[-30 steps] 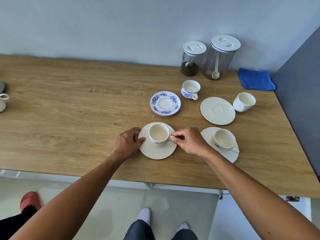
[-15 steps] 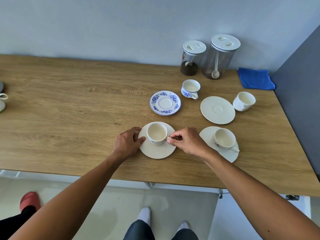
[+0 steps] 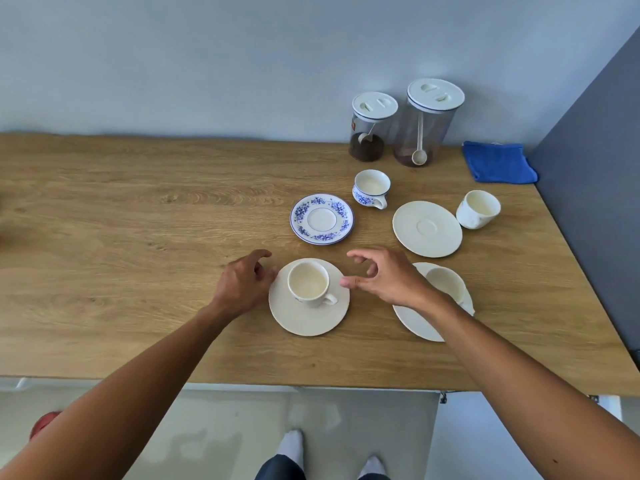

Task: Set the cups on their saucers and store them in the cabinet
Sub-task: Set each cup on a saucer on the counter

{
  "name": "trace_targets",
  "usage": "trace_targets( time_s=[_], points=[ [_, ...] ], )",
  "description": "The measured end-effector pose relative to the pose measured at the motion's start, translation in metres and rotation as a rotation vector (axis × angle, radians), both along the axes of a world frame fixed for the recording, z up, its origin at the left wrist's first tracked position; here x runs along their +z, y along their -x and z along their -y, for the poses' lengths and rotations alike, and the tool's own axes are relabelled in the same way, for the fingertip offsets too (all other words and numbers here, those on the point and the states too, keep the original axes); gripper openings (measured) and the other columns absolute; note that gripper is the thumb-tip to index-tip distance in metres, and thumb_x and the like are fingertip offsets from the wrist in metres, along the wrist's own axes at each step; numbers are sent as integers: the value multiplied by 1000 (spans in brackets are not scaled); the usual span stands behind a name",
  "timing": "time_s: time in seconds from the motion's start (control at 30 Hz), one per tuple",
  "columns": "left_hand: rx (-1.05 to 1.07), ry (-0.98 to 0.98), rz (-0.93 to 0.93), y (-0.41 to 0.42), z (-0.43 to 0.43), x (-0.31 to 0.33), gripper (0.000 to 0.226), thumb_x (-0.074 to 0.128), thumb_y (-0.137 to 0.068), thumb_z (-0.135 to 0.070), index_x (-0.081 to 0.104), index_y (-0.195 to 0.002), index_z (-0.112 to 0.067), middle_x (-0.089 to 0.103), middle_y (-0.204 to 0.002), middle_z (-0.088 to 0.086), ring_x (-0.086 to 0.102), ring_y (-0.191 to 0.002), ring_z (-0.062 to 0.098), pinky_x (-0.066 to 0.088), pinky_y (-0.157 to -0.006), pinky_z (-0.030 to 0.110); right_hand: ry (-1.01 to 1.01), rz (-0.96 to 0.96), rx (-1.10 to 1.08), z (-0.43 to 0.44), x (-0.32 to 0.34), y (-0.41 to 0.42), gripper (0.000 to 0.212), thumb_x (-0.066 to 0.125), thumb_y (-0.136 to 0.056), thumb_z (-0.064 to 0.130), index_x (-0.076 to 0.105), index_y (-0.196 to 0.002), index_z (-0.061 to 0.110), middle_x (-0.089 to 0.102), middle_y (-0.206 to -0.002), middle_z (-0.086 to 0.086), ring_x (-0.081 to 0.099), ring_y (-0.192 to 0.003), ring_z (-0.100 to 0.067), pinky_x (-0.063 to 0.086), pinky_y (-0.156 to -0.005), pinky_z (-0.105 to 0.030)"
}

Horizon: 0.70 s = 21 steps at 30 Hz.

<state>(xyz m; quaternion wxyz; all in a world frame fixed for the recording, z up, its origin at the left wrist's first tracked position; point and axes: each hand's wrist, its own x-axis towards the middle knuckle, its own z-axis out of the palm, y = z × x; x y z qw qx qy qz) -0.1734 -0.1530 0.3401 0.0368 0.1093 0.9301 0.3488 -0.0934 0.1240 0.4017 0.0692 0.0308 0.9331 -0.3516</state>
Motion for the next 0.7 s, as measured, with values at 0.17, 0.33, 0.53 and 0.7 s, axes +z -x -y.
trace_targets(
  time_s=[0.17,0.33,0.53,0.7],
  points=[
    [-65,8,-14,36,-20,7,38,71,-85,-30,64,-121,-21,64,-70,-7,62,-72,17,54,-77,35,24,0,-146,-34,7,29,66,78,-73,59,61,-130,30,61,-114,12,59,-84,-7,54,-86,-39],
    [-87,27,-32,69,-47,10,39,69,-86,-32,63,-123,-20,65,-74,-5,65,-78,23,52,-75,34,-20,-17,-285,-68,3,64,57,75,-77,57,64,-124,28,63,-108,8,61,-87,-11,53,-86,-39],
    [-94,83,-8,100,-65,6,39,66,-87,-37,60,-123,-25,64,-76,-6,66,-85,26,54,-76,37,-28,25,-343,-81,-12,98,44,72,-84,50,66,-117,22,68,-101,4,62,-97,-17,50,-87,-38],
    [-121,77,29,117,-68,-1,43,68,-85,-35,57,-127,-25,65,-75,-5,65,-79,22,54,-75,36,20,8,-423,-80,-25,122,28,68,-90,42,71,-102,17,72,-90,1,69,-83,-21,54,-79,-34]
  ],
)
